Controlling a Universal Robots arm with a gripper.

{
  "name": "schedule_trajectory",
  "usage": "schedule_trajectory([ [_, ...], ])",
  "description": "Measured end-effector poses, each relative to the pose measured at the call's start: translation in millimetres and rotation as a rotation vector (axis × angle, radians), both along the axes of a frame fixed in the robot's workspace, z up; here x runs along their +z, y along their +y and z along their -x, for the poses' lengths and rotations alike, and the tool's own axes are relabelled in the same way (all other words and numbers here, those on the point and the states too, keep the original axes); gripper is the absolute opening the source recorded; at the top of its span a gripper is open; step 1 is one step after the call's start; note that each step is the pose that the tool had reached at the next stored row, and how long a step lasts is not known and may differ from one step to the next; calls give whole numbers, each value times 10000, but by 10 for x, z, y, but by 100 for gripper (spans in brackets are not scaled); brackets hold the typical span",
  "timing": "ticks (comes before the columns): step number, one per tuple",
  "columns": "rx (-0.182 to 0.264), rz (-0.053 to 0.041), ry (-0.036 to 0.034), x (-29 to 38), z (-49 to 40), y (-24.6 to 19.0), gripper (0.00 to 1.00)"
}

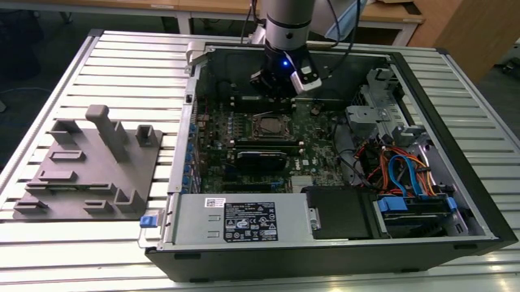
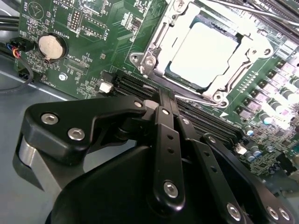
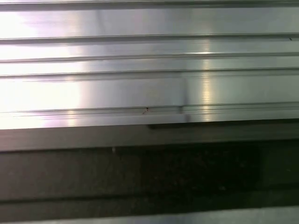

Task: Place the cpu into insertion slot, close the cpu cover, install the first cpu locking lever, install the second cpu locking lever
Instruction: 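Install the first cpu locking lever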

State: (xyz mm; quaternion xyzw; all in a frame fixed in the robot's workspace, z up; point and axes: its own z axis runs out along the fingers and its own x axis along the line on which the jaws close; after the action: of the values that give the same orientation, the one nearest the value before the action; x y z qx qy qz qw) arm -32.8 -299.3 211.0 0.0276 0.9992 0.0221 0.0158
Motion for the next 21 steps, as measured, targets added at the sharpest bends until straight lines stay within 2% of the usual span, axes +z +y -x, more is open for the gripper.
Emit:
schedule_trajectory([
  [12,0,1,0,-76,-34,0,10],
  [21,0,0,0,-99,-35,0,10],
])
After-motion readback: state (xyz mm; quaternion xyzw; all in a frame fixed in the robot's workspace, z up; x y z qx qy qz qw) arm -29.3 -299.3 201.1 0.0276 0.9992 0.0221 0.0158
